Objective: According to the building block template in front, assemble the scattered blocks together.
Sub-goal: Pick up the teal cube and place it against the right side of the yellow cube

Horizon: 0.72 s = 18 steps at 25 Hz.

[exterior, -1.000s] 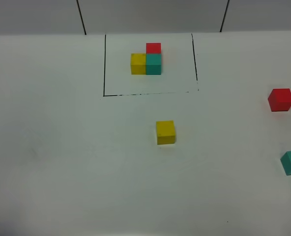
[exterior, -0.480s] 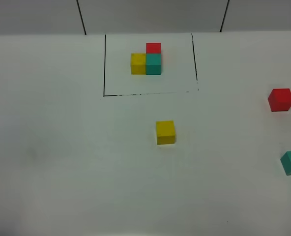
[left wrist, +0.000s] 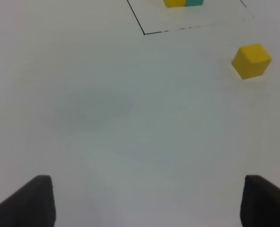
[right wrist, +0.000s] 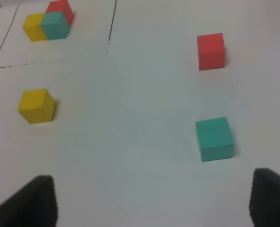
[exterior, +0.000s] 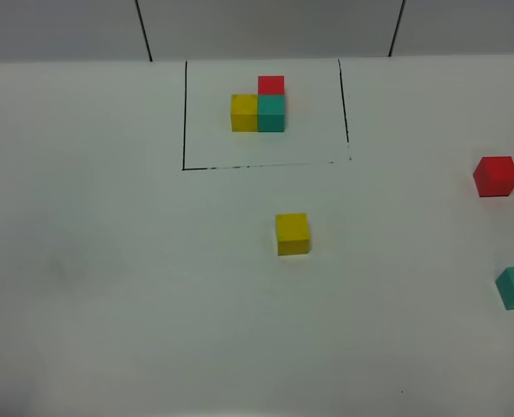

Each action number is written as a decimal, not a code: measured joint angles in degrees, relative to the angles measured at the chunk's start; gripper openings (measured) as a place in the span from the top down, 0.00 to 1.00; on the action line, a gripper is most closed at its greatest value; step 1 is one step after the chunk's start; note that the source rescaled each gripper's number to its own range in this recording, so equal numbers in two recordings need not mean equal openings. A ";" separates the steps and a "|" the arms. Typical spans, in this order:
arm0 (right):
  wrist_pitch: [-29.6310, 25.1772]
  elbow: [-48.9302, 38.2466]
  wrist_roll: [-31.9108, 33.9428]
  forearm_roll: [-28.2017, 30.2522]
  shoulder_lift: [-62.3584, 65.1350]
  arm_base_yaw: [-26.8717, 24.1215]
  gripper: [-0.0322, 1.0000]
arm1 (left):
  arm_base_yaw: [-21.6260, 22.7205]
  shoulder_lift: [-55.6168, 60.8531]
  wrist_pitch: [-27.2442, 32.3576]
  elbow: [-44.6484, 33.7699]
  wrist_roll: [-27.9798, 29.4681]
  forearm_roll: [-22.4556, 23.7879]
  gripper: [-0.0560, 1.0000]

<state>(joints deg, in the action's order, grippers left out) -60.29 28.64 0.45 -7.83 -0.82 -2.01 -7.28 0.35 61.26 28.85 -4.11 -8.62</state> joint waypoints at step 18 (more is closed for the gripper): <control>0.00 0.00 0.00 -0.07 0.00 0.00 0.32 | 5.14 0.00 0.00 -0.05 0.00 0.00 0.13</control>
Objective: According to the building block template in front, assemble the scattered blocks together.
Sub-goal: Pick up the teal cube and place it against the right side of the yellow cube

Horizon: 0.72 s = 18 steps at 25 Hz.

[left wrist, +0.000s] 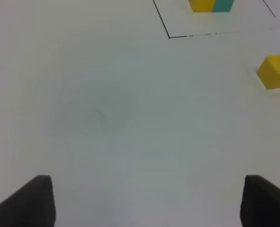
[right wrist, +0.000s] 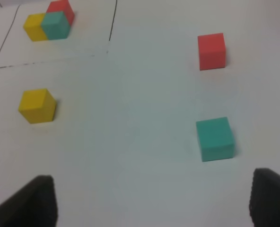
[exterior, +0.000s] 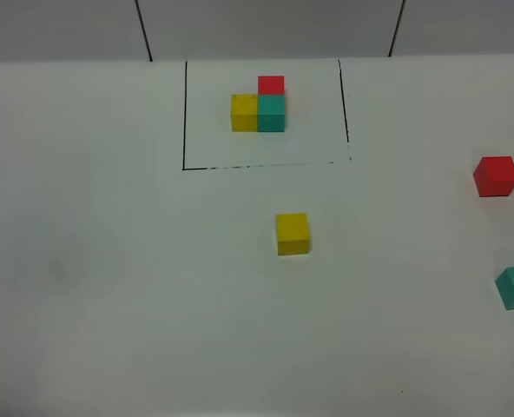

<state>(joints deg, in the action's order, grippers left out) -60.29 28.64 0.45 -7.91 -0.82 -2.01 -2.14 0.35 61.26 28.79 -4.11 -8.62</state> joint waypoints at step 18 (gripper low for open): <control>-0.84 2.13 0.00 -0.74 -5.48 0.00 0.32 | 0.00 -0.17 0.00 0.00 0.00 0.00 0.13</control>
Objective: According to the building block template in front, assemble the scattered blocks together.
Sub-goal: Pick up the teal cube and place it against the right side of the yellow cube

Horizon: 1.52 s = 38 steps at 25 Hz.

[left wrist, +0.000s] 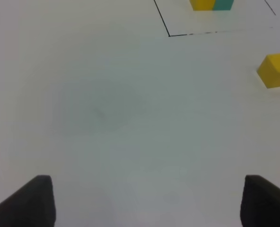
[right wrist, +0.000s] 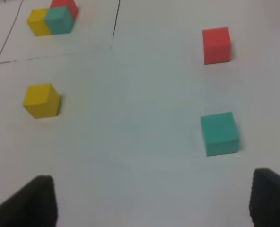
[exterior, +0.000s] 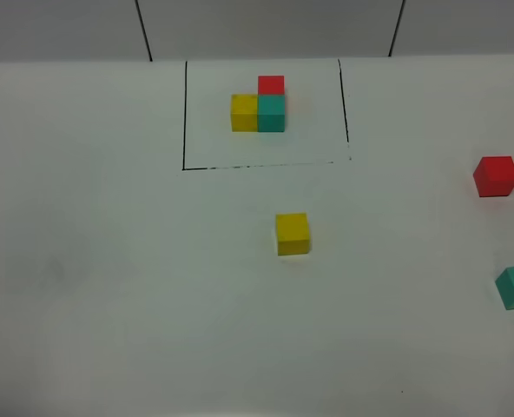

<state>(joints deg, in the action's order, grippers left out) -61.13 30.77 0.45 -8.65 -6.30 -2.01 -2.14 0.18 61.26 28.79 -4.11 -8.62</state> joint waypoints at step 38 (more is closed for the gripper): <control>26.04 8.80 -14.51 4.96 -82.38 -6.46 0.07 | 0.00 0.00 0.00 0.00 0.07 0.00 0.13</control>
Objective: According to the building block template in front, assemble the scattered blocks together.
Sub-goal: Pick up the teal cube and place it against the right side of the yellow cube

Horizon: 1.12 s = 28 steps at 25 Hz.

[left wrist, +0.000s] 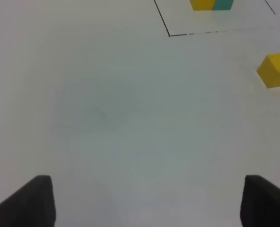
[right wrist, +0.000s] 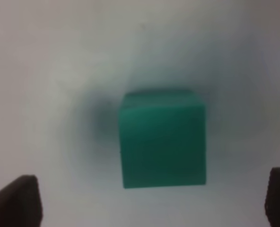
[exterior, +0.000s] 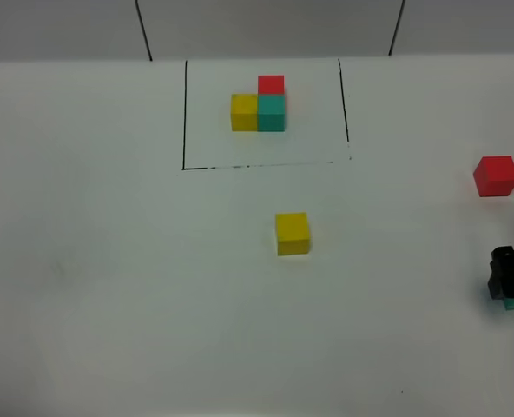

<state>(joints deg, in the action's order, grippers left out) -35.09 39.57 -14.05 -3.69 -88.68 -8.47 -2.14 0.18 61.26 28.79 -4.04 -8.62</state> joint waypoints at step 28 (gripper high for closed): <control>5.68 0.06 -2.51 0.62 -8.19 -1.53 0.97 | 0.00 0.00 0.00 0.00 0.00 0.00 0.13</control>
<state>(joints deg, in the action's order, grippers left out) -29.41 39.63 -16.56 -3.07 -96.86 -10.00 -2.14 0.18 61.26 28.79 -4.04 -8.62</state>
